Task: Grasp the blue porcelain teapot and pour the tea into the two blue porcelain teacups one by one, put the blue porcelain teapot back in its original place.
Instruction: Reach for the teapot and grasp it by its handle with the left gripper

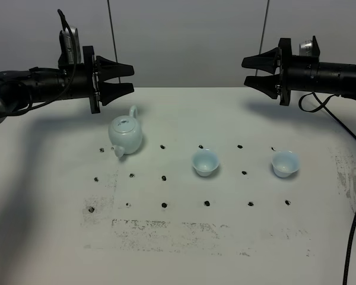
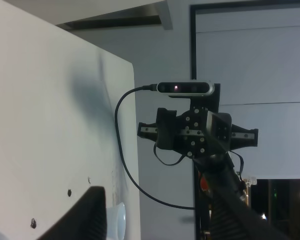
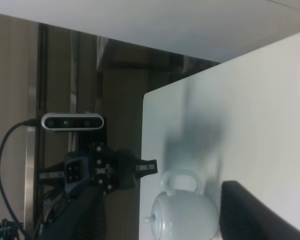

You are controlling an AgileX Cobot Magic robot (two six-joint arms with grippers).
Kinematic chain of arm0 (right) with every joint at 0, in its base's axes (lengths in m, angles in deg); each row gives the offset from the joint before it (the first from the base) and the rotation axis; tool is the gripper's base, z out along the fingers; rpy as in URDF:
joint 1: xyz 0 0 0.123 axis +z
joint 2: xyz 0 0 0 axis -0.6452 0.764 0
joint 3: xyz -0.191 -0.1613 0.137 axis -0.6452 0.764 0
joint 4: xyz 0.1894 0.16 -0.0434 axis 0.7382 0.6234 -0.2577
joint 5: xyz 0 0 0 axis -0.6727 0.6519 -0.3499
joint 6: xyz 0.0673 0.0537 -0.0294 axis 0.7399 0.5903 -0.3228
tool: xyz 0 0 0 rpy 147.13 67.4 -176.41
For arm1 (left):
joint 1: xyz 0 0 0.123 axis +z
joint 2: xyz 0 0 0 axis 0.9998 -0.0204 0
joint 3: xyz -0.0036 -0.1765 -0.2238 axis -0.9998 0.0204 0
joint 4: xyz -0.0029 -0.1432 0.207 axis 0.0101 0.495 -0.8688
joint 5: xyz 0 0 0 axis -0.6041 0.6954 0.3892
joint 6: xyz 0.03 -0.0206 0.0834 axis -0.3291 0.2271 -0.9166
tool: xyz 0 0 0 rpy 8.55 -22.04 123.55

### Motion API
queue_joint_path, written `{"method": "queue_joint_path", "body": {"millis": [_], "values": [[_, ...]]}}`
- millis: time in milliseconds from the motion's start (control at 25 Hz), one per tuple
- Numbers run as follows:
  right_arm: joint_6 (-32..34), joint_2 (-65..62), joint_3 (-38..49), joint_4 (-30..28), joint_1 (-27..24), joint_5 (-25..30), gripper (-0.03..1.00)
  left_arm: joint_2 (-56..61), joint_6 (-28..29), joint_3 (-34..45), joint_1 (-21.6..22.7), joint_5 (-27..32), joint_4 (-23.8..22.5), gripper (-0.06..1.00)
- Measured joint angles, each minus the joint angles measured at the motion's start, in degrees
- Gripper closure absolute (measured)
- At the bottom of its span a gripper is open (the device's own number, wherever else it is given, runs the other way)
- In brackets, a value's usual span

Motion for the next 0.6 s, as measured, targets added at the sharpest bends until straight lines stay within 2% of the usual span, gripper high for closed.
{"method": "queue_joint_path", "body": {"millis": [480, 600], "values": [[-0.16, 0.00, 0.00, 0.00, 0.00, 0.00, 0.48, 0.00, 0.00, 0.00, 0.00, 0.00, 0.00, 0.45], [-3.90, 0.00, 0.00, 0.00, 0.00, 0.00, 0.48, 0.00, -1.42, -0.24, 0.00, 0.00, 0.00, 0.45]]}}
